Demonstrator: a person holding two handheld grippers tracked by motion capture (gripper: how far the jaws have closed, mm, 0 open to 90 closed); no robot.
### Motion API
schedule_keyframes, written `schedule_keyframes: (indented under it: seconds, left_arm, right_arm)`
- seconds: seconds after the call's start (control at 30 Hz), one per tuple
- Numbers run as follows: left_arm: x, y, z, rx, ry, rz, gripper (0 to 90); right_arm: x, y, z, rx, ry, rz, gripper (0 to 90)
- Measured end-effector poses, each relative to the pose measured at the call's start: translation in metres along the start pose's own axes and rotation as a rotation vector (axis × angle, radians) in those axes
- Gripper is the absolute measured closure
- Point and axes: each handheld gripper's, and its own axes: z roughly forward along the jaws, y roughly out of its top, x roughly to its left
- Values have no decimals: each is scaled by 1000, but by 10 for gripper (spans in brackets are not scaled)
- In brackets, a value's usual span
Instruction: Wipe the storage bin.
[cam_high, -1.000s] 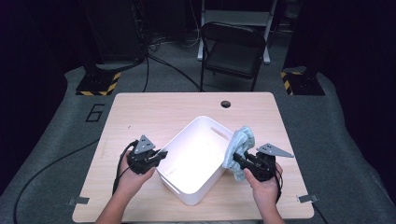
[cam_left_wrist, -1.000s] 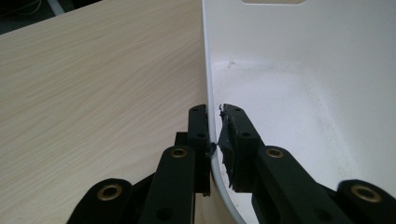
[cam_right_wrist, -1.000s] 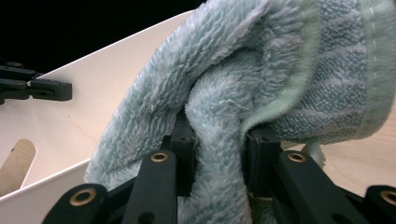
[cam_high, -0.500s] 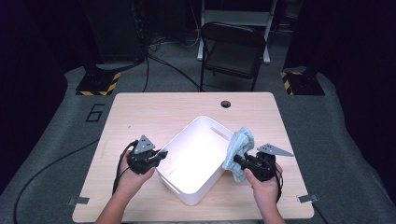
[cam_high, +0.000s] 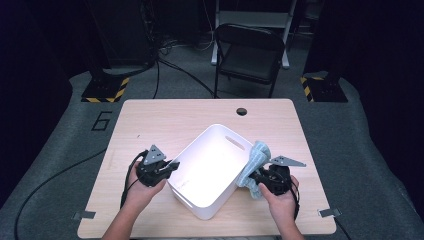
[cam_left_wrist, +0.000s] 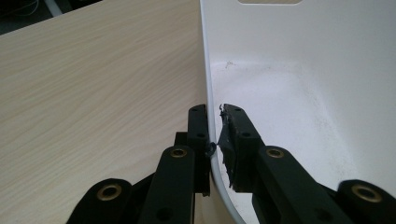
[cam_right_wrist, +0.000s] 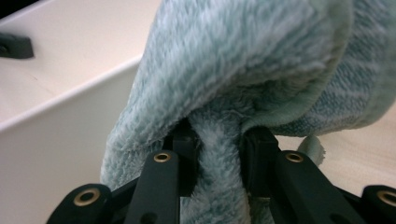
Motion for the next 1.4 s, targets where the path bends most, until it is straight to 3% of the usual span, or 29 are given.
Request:
schedule_keyframes:
  seconds: [0.37, 0.53, 0.67, 0.73, 1.0, 1.4]
  left_arm:
    - [0, 0, 0, -1, 15, 3, 801]
    - [0, 0, 0, -4, 18, -4, 796]
    - [0, 0, 0, -3, 21, -1, 797]
    - [0, 0, 0, -3, 23, 1, 794]
    - [-1, 0, 0, -4, 27, -2, 787]
    - [0, 0, 1, -9, 28, -15, 777]
  right_arm:
    - [-13, -25, 40, 182, 8, 72, 693]
    - [-18, -29, 47, 209, 10, 117, 684]
    - [-14, -28, 45, 185, 1, 83, 681]
    - [-11, -26, 42, 177, 5, 92, 681]
    - [5, -12, 22, 55, 25, 29, 682]
    - [22, 5, -5, -68, 96, -5, 680]
